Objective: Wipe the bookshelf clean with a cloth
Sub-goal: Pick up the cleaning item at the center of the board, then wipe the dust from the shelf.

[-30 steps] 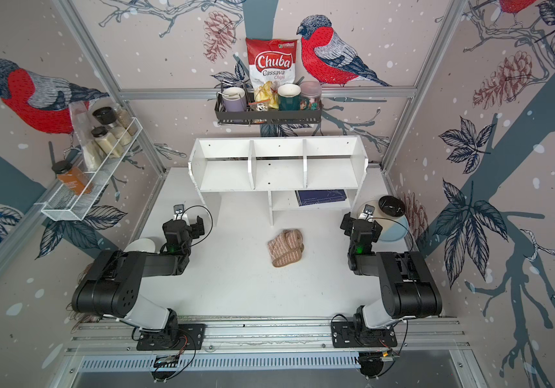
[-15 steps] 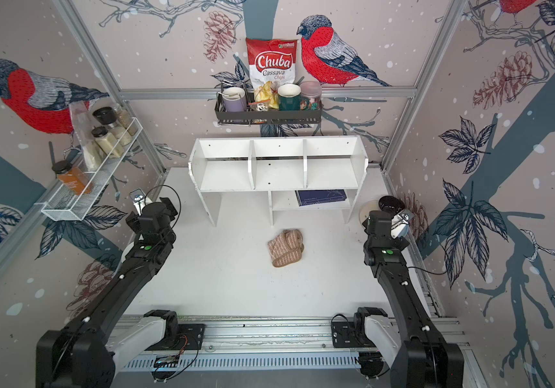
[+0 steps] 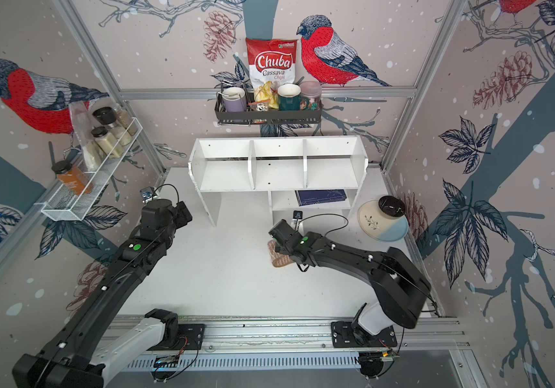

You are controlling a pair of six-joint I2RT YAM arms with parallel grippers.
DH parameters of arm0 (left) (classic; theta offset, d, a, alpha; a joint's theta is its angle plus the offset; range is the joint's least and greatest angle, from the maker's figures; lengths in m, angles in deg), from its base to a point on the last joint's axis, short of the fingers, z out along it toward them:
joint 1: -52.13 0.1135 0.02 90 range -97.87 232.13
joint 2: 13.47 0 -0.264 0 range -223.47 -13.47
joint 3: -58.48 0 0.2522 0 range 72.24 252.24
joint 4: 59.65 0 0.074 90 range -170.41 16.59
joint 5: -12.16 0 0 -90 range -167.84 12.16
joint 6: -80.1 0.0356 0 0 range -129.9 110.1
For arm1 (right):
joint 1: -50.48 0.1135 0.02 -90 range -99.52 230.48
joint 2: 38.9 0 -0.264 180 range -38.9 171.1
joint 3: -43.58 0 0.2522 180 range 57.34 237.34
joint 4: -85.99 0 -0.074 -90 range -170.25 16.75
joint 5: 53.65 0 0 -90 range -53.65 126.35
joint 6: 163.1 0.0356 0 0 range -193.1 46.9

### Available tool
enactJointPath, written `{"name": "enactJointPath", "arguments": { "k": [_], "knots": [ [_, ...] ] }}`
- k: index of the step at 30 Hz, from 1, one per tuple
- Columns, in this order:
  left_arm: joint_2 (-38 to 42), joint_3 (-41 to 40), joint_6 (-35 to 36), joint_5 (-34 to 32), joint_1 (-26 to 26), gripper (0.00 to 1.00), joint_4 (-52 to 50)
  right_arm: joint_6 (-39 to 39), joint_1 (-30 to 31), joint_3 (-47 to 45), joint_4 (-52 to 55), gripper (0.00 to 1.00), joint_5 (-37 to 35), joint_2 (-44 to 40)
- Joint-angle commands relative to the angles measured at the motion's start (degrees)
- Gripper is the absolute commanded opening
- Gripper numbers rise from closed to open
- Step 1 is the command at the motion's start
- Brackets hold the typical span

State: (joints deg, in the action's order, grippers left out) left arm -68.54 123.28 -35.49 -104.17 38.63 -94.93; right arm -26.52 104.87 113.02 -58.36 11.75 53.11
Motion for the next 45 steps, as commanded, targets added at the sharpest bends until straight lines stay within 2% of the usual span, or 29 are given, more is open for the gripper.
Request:
{"name": "enactJointPath", "arguments": {
  "k": [1, 5, 6, 9, 12, 16, 20, 26, 28, 32, 34, 38, 42, 45],
  "knots": [
    [-0.21, 1.63, -2.24, 3.2, -0.48, 0.88, -3.74, 0.32, 0.42, 1.59, -4.5, 0.88, 4.59, 6.16],
    [-1.26, 2.93, -2.87, 4.16, -0.48, 0.88, -4.19, 3.19, 0.3, -0.92, -8.61, 0.8, 7.21, 11.71],
    [-1.73, 3.31, -2.87, 4.37, -0.48, 0.88, -4.23, 3.39, 0.21, -1.34, -9.35, 0.71, 7.62, 12.7],
    [-3.31, 5.92, -2.3, 5.07, -0.48, 0.87, -4.2, 3.51, -0.82, -2.17, -9.25, 0.29, 7.35, 13.52],
    [-5.04, 8.89, -0.85, 6.27, -0.48, 0.86, -3.26, 2.23, -1.28, -2.91, -7.79, 0.01, 5.15, 10.06],
    [-7.75, 12.37, 1.61, 7.83, -0.4, 0.84, -0.92, -2.73, 0.51, -0.53, -3.03, 0.0, -0.51, 2.02],
    [-11.26, 15.12, 3.74, 11.76, -0.35, 0.81, 2.74, -8.26, 2.22, 6.68, 2.54, 0.0, -7.15, -4.05],
    [-15.93, 20.64, 6.3, 12.14, -0.3, 0.71, 5.56, -14.74, 2.07, 16.79, 0.32, 0.0, -12.15, -5.67],
    [-17.45, 21.11, 7.1, 12.78, -0.3, 0.68, 6.33, -16.18, 1.46, 18.6, -1.99, 0.0, -10.63, -4.58],
    [-19.03, 20.88, 7.9, 14.66, -0.21, 0.6, 7.53, -14.48, -2.83, 18.69, -6.84, 0.0, 0.44, -0.52],
    [-19.32, 19.99, 8.05, 15.17, -0.21, 0.55, 8.72, -12.65, -4.32, 16.46, -9.53, 0.0, 3.61, 1.17],
    [-19.85, 18.24, 8.86, 15.54, -0.21, 0.43, 10.71, -11.91, -4.73, 10.1, -17.17, 0.0, 5.28, 4.67],
    [-20.44, 17.18, 8.91, 15.42, -0.21, 0.34, 12.22, -12.75, -4.69, 11.88, -14.69, 0.0, 5.83, 8.62],
    [-20.61, 16.96, 9.04, 15.23, -0.21, 0.28, 12.58, -14.12, -4.3, 12.98, -13.21, 0.0, 3.64, 5.74]
  ]
}}
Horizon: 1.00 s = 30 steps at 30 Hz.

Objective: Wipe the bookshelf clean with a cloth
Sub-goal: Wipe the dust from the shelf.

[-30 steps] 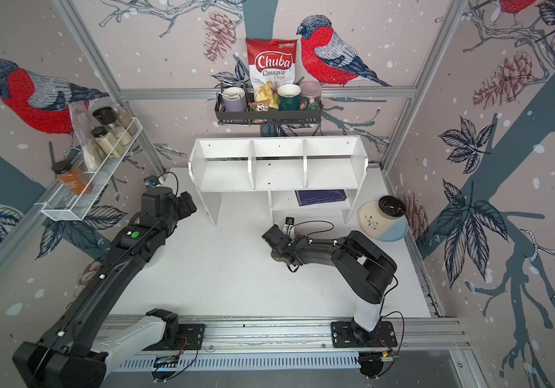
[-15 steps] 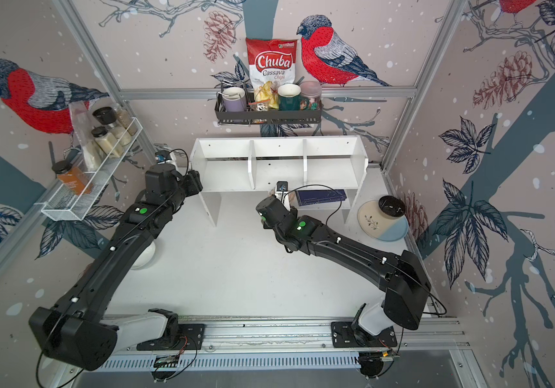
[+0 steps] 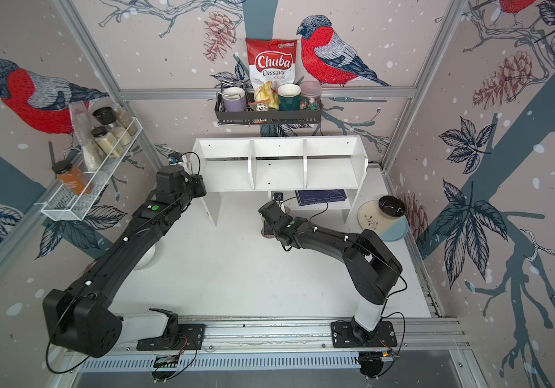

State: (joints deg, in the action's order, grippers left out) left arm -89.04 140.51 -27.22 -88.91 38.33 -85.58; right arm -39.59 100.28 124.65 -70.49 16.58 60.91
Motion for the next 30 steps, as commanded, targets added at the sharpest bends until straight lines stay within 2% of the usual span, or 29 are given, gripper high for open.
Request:
{"name": "enactJointPath", "arguments": {
  "k": [1, 7, 15, 21, 25, 30],
  "knots": [
    [0.04, -0.43, 0.86, -0.3, 0.09, 0.26, 3.4, -1.56, 0.32, 2.01, -0.52, 0.0, -2.3, -3.69],
    [0.91, -1.47, 1.42, -1.72, 0.09, 0.14, 4.67, -4.64, 0.86, 7.19, 3.16, 0.0, -6.26, -9.49],
    [0.68, -2.65, 1.76, -1.48, 0.14, 0.01, 5.02, 0.35, 0.75, 0.67, -1.83, 0.0, -0.92, -4.43],
    [0.6, -2.94, 2.01, -1.19, 0.09, 0.0, 5.46, -0.07, 0.65, 4.17, 2.07, 0.0, -0.63, -4.57],
    [0.6, -3.26, 2.2, -0.89, 0.09, 0.0, 5.7, 1.15, -3.21, 4.32, 5.06, 0.0, -1.44, -9.35],
    [0.51, -3.54, 2.28, -0.86, 0.09, 0.0, 6.01, 2.14, -10.45, -2.85, 6.87, 0.0, -2.22, -19.1]
  ]
}}
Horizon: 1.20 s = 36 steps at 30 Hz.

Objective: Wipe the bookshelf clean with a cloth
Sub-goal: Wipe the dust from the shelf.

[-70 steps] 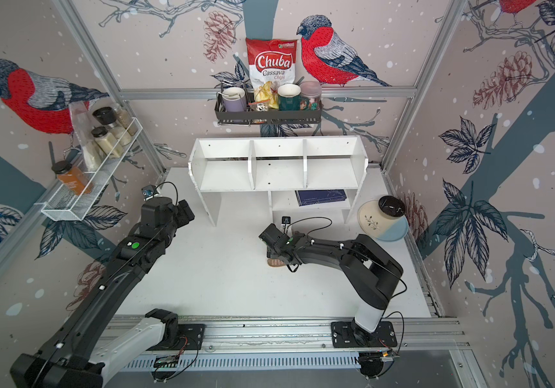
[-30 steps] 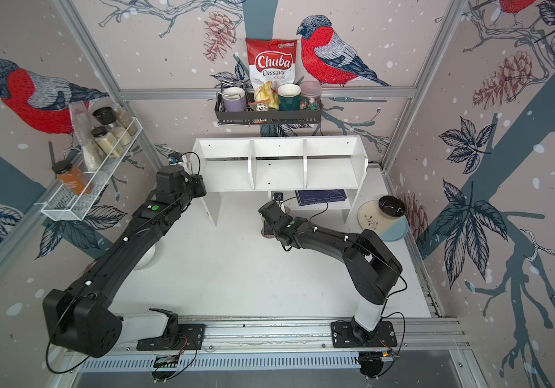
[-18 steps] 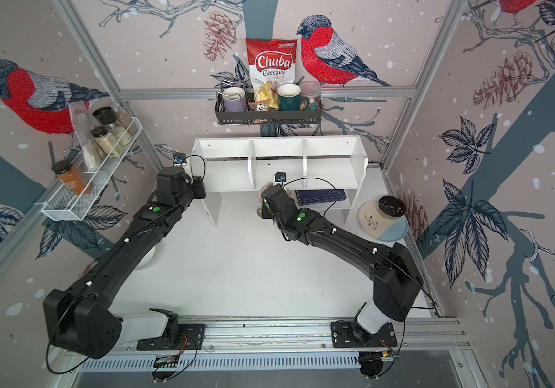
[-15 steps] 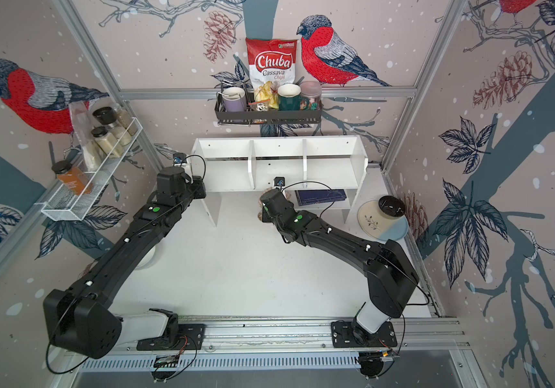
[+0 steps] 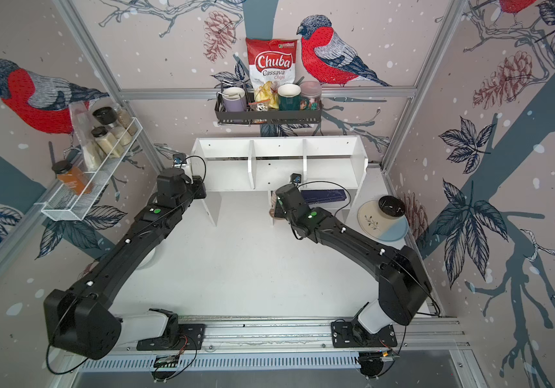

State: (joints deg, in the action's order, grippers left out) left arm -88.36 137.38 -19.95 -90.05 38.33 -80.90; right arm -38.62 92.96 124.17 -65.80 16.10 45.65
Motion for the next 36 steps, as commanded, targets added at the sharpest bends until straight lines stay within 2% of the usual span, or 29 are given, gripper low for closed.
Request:
{"name": "enactJointPath", "arguments": {
  "k": [1, 6, 8, 10, 14, 17, 20, 25, 28, 30, 36],
  "knots": [
    [-0.12, -0.58, -4.8, 0.45, 0.09, 0.0, 1.56, 1.32, -5.24, -4.29, 2.57, 0.0, -1.68, -6.12],
    [-0.25, -0.68, -4.55, 1.11, 0.09, 0.0, 1.97, 0.13, -20.93, -11.04, 3.81, 0.0, 2.17, -15.17],
    [-0.18, -0.71, -4.63, 1.26, 0.09, 0.0, 1.95, -1.77, -25.41, -11.61, 4.58, 0.0, 3.85, -15.86],
    [-0.29, -0.76, -4.51, 1.26, 0.09, 0.0, 2.0, -4.95, -27.05, -9.9, 7.33, 0.0, 5.47, -14.62],
    [-0.24, -0.97, -4.28, 1.39, 0.09, 0.0, 2.26, -6.46, -23.07, -8.47, 6.91, 0.0, 6.42, -14.03],
    [-0.25, -1.07, -4.54, 1.39, 0.09, 0.0, 2.28, -6.47, -15.56, -6.85, 5.91, 0.0, 2.81, -13.24],
    [-0.34, -1.12, -4.72, 1.34, 0.09, 0.0, 2.33, -6.25, -6.87, -2.93, 6.47, 0.0, -1.32, -8.89],
    [-0.33, -1.33, -4.76, 1.53, 0.09, 0.0, 2.6, -4.22, 1.61, 2.67, 5.2, 0.0, -1.79, -1.95],
    [-0.51, -1.41, -4.72, 1.73, 0.09, 0.0, 2.57, -2.89, 2.18, 5.54, 6.3, 0.0, -1.47, 1.39],
    [-0.44, -1.48, -4.68, 1.7, 0.09, 0.0, 2.6, -1.92, 0.54, 5.69, 7.0, 0.0, -1.75, 1.51],
    [-0.41, -1.73, -4.31, 1.6, 0.09, 0.0, 2.79, -1.36, -11.51, -3.16, 6.46, 0.0, 3.05, -8.52]
  ]
}}
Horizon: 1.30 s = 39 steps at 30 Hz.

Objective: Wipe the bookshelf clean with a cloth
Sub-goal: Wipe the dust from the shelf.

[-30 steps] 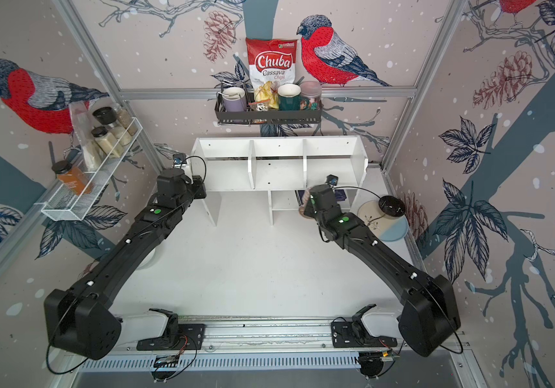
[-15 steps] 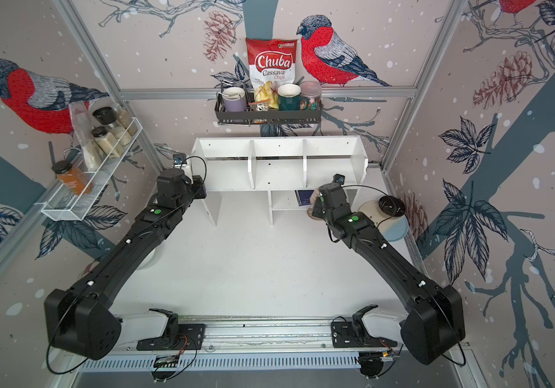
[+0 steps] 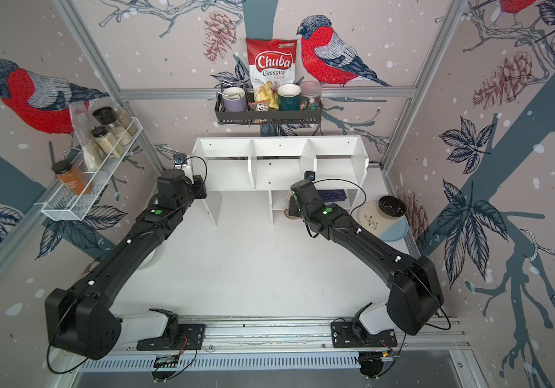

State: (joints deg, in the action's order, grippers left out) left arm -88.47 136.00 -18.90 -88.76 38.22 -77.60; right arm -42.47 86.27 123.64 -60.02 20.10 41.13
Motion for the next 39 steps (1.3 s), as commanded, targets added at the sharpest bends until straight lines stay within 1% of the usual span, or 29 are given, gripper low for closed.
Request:
{"name": "enactJointPath", "arguments": {
  "k": [1, 4, 5, 6, 7, 9, 12, 14, 16, 18, 21, 25, 27, 29, 31, 33, 36, 39],
  "knots": [
    [-0.37, -0.32, -5.34, 0.39, 0.21, 0.0, -0.43, 1.94, -7.21, -4.09, 0.88, 0.0, -0.29, -6.27],
    [-0.77, -0.31, -5.2, 0.54, 0.2, 0.0, -0.39, 0.45, -15.84, -7.42, 1.76, 0.0, 2.21, -11.93],
    [-0.97, -0.24, -5.16, 0.55, 0.2, 0.0, -0.4, 0.21, -19.61, -7.96, 2.26, 0.0, 3.97, -13.02],
    [-1.21, -0.16, -5.15, 0.54, 0.2, 0.0, -0.45, 0.03, -25.41, -8.31, 2.78, 0.0, 7.55, -13.79],
    [-1.34, -0.14, -5.11, 0.52, 0.2, 0.0, -0.5, -0.34, -28.44, -8.44, 3.03, 0.0, 9.68, -14.14],
    [-1.37, -0.18, -4.73, 0.85, 0.2, 0.0, -0.42, -1.49, -32.13, -8.71, 3.02, 0.0, 11.02, -14.09],
    [-1.29, -0.38, -4.29, 1.21, 0.41, 0.0, -0.3, -2.47, -35.45, -8.41, 3.13, 0.0, 12.59, -13.02],
    [-1.29, -0.28, -4.1, 0.94, 0.83, 0.0, -0.5, -2.02, -35.46, -8.27, 2.84, 0.0, 13.88, -12.44],
    [-1.37, -0.02, -4.1, 0.4, 1.62, 0.0, -1.14, -1.94, -32.67, -8.78, 1.64, 0.0, 13.68, -12.21],
    [-1.52, 0.4, -4.53, 0.02, 2.65, 0.0, -1.79, -3.23, -26.87, -8.35, 1.23, 0.0, 9.95, -11.79],
    [-1.94, 0.77, -5.04, 1.5, 3.76, 0.0, -1.77, -5.21, -17.17, -6.56, 1.13, 0.0, 4.68, -9.89],
    [-2.03, 0.8, -5.34, 3.09, 3.72, 0.0, -1.6, -4.75, -8.71, -3.77, 1.1, 0.0, 1.5, -6.34],
    [-1.95, 0.74, -5.41, 3.25, 3.72, 0.0, -1.57, -4.51, -6.6, -2.62, 1.52, 0.0, 0.52, -4.83],
    [-1.54, 0.27, -5.58, 3.74, 3.52, 0.0, -1.12, -3.44, -7.19, -2.2, 2.53, 0.0, -0.46, -4.33],
    [-1.23, -0.07, -5.62, 3.96, 2.95, 0.0, -0.75, -2.58, -9.44, -2.65, 3.56, 0.0, -0.77, -5.28],
    [-1.35, -0.09, -5.35, 4.11, 2.28, 0.0, -0.78, -2.17, -13.14, -3.59, 4.52, 0.0, -0.37, -7.13],
    [-1.68, 0.08, -5.44, 4.95, 2.05, 0.0, -0.8, -2.2, -20.39, -5.16, 5.71, 0.0, 1.3, -11.36],
    [-1.81, 0.21, -5.33, 5.26, 2.05, 0.0, -0.86, -2.17, -26.47, -7.81, 4.17, 0.0, 3.56, -14.9]
  ]
}}
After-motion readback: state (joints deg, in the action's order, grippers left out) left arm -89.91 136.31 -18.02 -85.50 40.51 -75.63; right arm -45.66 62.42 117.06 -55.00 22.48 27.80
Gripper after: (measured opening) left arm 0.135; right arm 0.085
